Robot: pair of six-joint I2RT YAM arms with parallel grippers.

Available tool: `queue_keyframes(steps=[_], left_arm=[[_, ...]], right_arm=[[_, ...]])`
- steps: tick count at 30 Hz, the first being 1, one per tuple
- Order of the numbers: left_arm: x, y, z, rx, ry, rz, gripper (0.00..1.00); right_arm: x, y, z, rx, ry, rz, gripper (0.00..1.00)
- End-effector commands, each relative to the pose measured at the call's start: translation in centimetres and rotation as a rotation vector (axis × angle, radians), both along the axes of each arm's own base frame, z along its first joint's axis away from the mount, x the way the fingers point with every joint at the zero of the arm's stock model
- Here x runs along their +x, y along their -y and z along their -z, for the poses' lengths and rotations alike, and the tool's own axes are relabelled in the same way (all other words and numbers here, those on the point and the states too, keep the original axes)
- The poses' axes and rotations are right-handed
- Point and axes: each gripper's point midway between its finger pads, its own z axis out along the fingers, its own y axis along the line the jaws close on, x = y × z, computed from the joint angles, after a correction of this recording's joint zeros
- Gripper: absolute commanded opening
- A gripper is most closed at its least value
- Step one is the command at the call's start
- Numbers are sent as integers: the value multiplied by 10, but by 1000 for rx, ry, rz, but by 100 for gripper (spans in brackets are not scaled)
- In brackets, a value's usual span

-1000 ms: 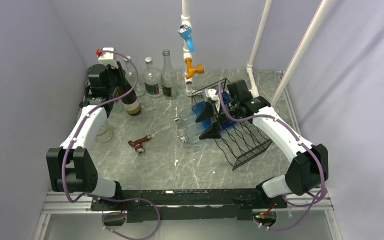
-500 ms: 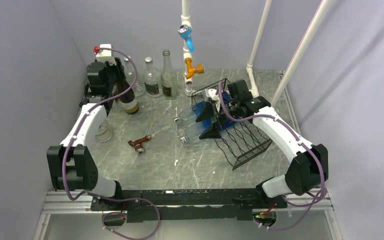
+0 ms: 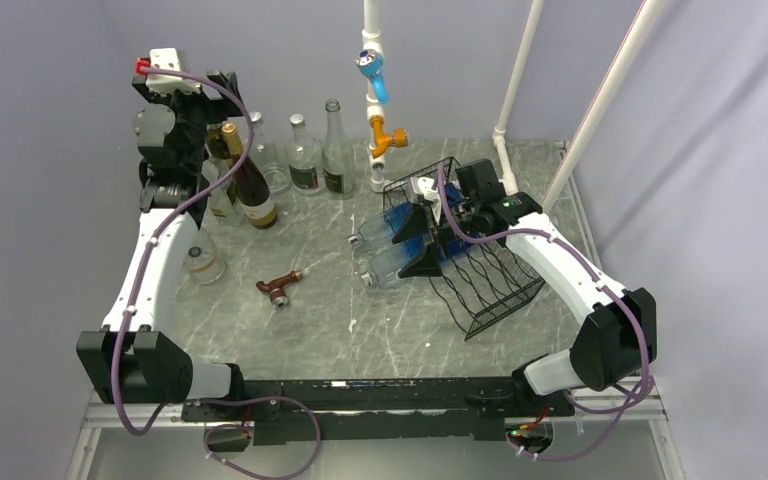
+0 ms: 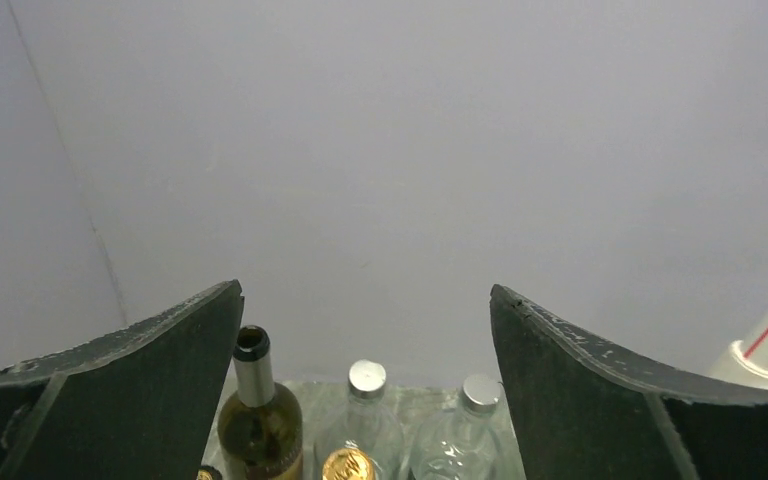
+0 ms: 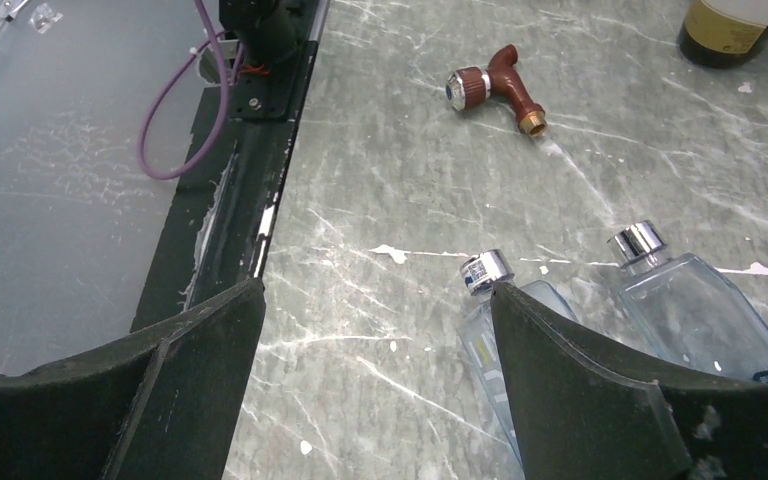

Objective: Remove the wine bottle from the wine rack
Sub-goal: Place the wine bottle at the center of the board.

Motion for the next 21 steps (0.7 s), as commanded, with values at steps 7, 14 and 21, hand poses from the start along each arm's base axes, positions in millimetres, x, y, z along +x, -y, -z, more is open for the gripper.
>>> queue_keyframes(steps=[7, 14, 21], left_arm=[[-68, 31, -23, -98, 15, 184, 100], [-116, 54, -4, -162, -20, 323, 100], [-149, 78, 35, -260, -131, 461, 100]], right_arm=[[-3, 3, -4, 24, 32, -21, 86], [-2, 5, -2, 18, 49, -19, 86], [-2, 9, 1, 19, 72, -18, 86]])
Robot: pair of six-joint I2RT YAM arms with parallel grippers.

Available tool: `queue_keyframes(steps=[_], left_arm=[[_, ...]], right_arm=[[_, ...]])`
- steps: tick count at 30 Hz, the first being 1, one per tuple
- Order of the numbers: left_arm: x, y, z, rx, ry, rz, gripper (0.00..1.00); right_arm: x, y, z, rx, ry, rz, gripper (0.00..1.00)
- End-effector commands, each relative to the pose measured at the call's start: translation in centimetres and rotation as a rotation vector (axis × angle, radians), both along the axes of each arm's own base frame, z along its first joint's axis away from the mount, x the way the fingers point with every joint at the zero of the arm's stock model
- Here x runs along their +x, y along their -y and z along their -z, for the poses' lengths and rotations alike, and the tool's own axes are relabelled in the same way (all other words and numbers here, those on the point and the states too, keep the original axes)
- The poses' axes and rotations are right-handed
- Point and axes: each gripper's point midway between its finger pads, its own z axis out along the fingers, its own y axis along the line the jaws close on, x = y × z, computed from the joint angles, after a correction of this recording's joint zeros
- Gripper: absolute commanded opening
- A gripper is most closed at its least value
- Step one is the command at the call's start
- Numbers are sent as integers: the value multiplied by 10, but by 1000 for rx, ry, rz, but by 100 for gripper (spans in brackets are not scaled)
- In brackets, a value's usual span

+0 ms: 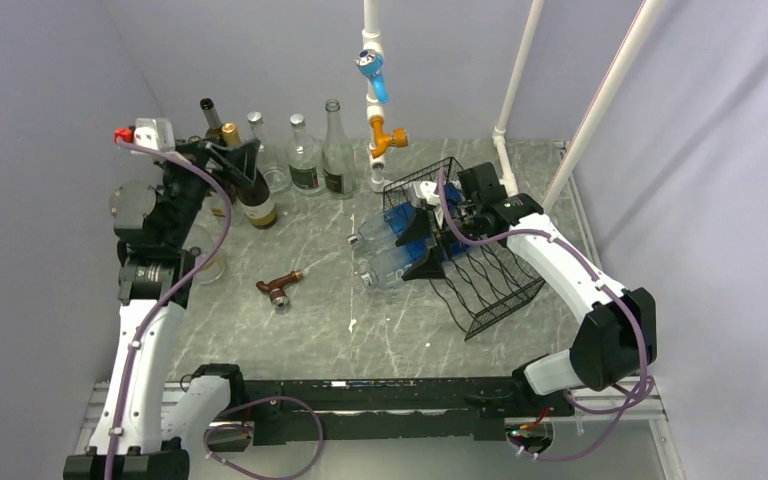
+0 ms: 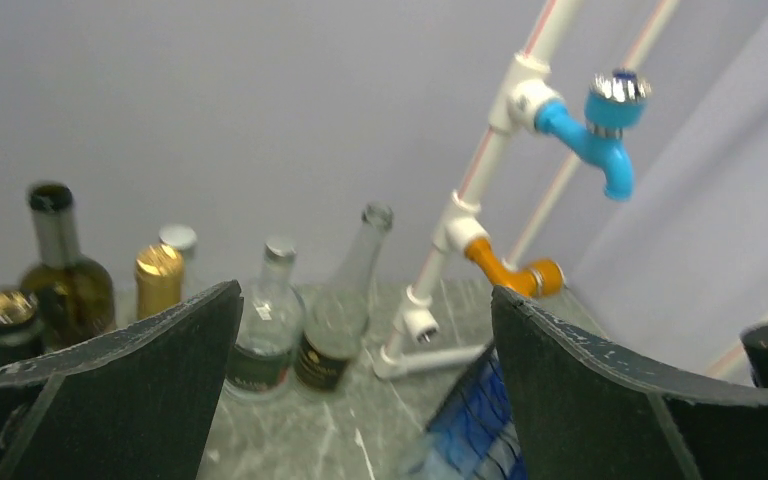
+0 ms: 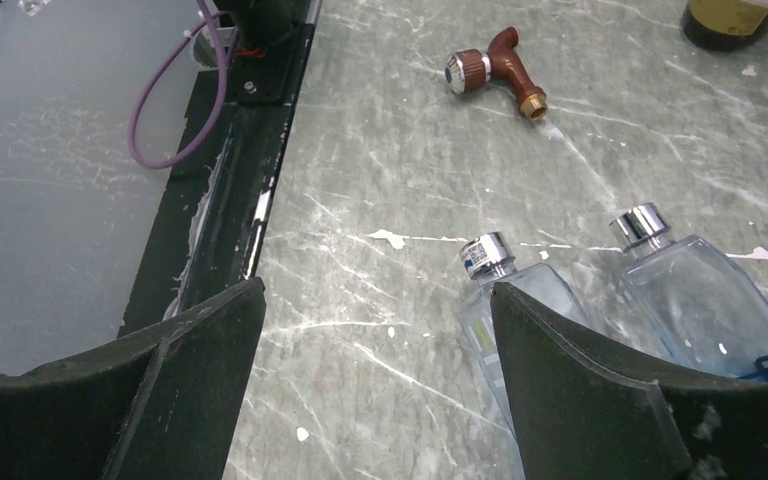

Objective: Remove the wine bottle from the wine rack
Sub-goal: Place the wine bottle at the center of the board.

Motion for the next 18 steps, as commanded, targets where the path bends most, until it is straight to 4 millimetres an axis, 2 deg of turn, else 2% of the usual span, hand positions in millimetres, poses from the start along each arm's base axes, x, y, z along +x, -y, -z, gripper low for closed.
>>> queue_keyframes(steps=[1, 9, 14, 15, 18], left_arm=[[-22, 23, 30, -78, -96, 143, 99], [-54, 34, 98, -131, -238, 208, 100], [-71, 43, 126, -180, -267, 265, 100], [-74, 44, 127, -185, -252, 273, 100], [-77, 46, 147, -200, -282, 283, 100]], right_arm=[[-2, 4, -6, 31, 63, -18, 86], [-7, 11, -5, 49, 114, -36, 86], [-6, 12, -3, 54, 112, -37, 86], [-6, 13, -3, 54, 113, -36, 86], [-5, 14, -2, 57, 110, -34, 86]])
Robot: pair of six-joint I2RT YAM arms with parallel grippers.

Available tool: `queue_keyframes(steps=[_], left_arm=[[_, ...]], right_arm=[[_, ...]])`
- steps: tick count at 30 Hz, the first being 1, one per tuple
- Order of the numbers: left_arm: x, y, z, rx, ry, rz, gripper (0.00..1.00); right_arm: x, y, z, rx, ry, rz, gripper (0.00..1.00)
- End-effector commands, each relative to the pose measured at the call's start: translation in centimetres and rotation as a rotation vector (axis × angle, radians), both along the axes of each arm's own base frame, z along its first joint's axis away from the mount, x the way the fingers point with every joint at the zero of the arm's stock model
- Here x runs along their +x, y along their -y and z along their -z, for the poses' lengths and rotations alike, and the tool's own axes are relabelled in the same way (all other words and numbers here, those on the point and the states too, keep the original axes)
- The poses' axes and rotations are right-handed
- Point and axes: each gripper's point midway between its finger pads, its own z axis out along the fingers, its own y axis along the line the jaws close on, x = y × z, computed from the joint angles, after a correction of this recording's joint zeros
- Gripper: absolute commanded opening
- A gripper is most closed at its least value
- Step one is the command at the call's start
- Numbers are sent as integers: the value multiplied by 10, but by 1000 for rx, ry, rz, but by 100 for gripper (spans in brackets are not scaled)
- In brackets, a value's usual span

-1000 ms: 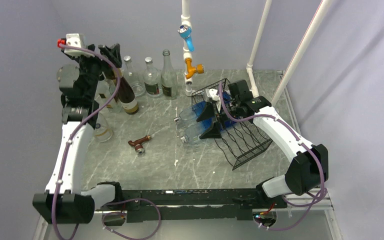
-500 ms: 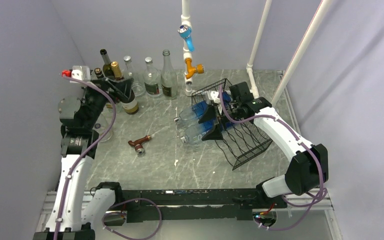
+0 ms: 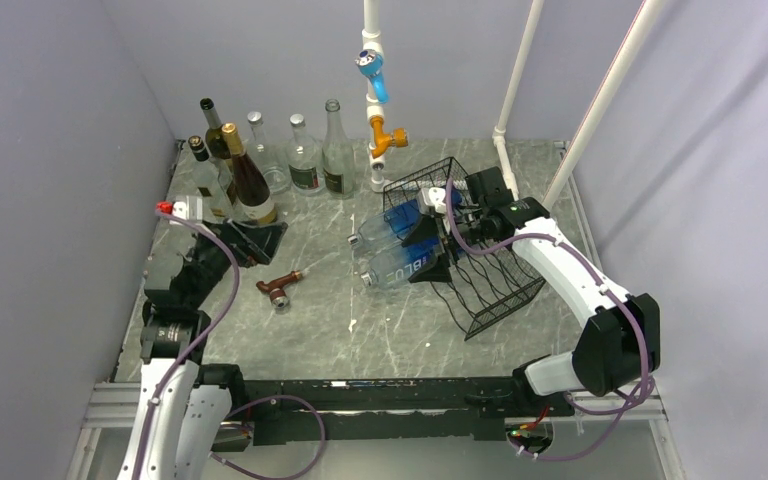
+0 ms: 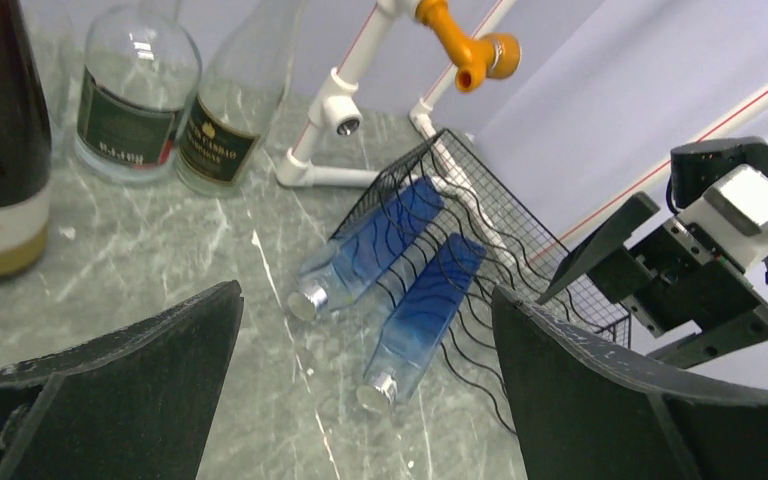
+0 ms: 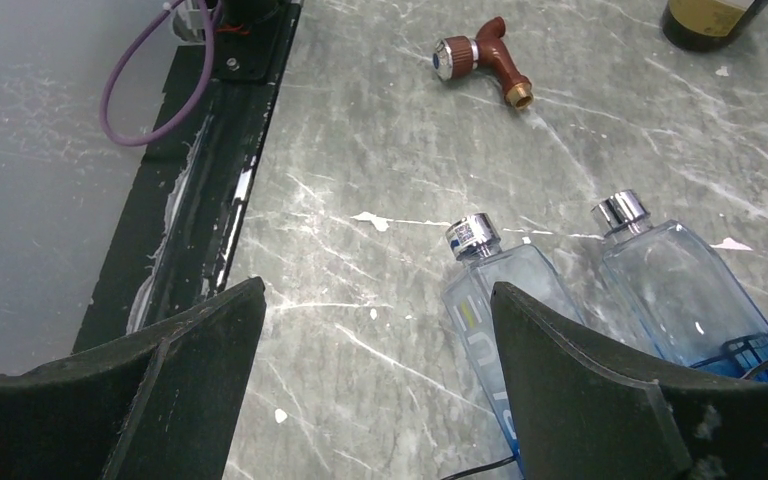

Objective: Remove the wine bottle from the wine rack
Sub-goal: Place the wine bottle at the center of the board.

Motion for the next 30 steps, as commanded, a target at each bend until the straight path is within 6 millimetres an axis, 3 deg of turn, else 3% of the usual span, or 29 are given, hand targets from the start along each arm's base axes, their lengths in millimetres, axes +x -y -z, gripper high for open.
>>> queue_keyframes(steps=[1, 13, 20, 30], left_arm=[[-10, 9, 10, -49, 0, 57, 100], [-28, 34, 67, -143, -87, 219, 100], [-33, 46, 85, -178, -126, 261, 100], [-44, 80, 109, -201, -172, 333, 99]], right_arm=[[-5, 1, -11, 53, 43, -32, 86], [-4, 2, -8, 53, 37, -33, 85], [-4, 1, -5, 52, 30, -35, 86], [-4, 2, -3, 53, 36, -41, 86]])
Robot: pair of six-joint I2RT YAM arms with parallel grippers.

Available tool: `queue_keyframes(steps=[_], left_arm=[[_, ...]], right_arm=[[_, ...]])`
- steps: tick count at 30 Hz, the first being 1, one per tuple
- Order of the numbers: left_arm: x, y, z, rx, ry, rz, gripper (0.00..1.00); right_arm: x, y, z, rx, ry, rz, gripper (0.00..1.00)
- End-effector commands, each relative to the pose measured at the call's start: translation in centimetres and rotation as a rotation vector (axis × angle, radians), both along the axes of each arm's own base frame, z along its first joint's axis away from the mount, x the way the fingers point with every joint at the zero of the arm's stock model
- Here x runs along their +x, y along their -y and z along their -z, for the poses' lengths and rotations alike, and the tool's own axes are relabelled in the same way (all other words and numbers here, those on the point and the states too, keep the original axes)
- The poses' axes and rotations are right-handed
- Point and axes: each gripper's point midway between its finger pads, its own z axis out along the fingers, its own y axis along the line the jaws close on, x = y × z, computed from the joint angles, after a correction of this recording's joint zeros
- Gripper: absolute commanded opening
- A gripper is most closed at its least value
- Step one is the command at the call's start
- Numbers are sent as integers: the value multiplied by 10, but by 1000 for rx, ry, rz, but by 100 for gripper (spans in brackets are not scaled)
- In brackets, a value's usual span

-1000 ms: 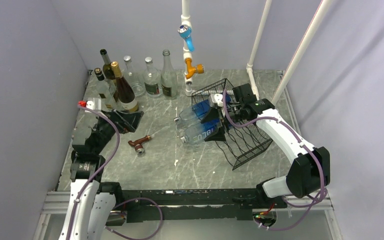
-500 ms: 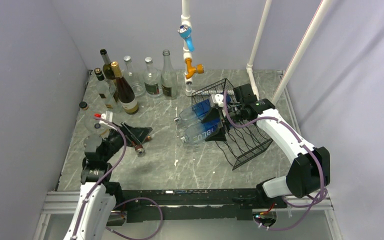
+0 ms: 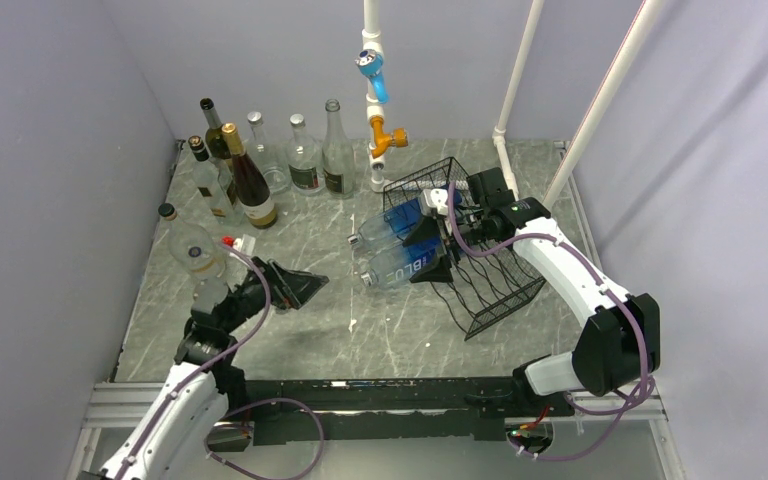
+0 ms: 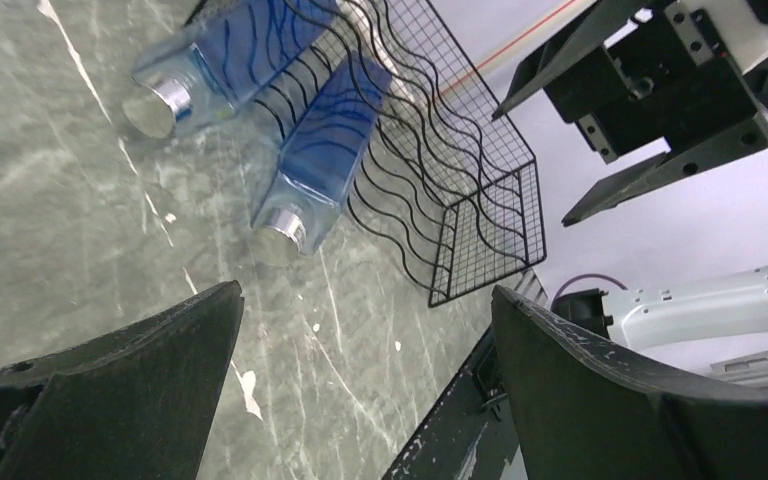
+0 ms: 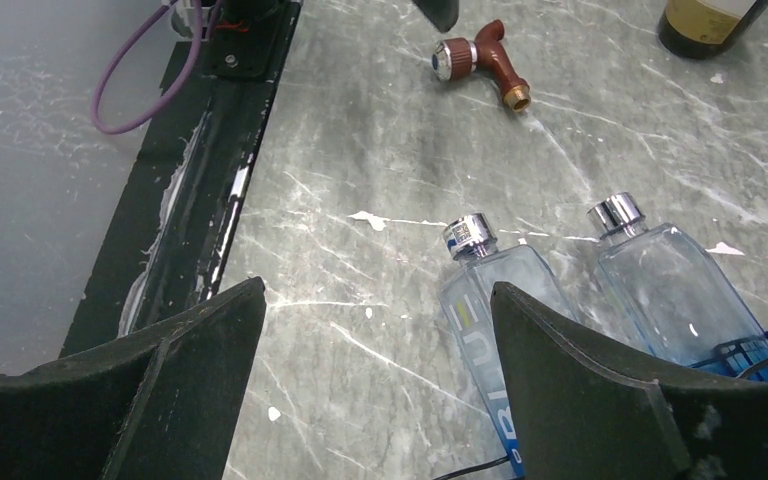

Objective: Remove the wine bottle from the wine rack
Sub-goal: Place the wine bottle at the center of the board, then pick up the wine bottle from the wine rack.

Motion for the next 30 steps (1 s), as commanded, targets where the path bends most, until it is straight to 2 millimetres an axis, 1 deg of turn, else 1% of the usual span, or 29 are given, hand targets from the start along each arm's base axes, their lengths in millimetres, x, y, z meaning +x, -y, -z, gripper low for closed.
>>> queue_keyframes(steps=[1, 7, 12, 22, 30], left_arm=[[3, 10, -8, -32, 45, -13, 99], [1, 22, 2, -71, -2, -4, 99], [-2, 29, 7, -108, -6, -9, 100], [-4, 38, 17, -102, -47, -1, 99], [-2, 41, 25, -120, -87, -22, 100]], right_arm=[[-5, -1, -5, 45, 19, -37, 86], [-5, 0, -4, 43, 22, -36, 86], [-5, 0, -4, 43, 23, -37, 86], [-4, -1, 0, 38, 15, -37, 86], [-3, 0, 1, 34, 16, -35, 86]])
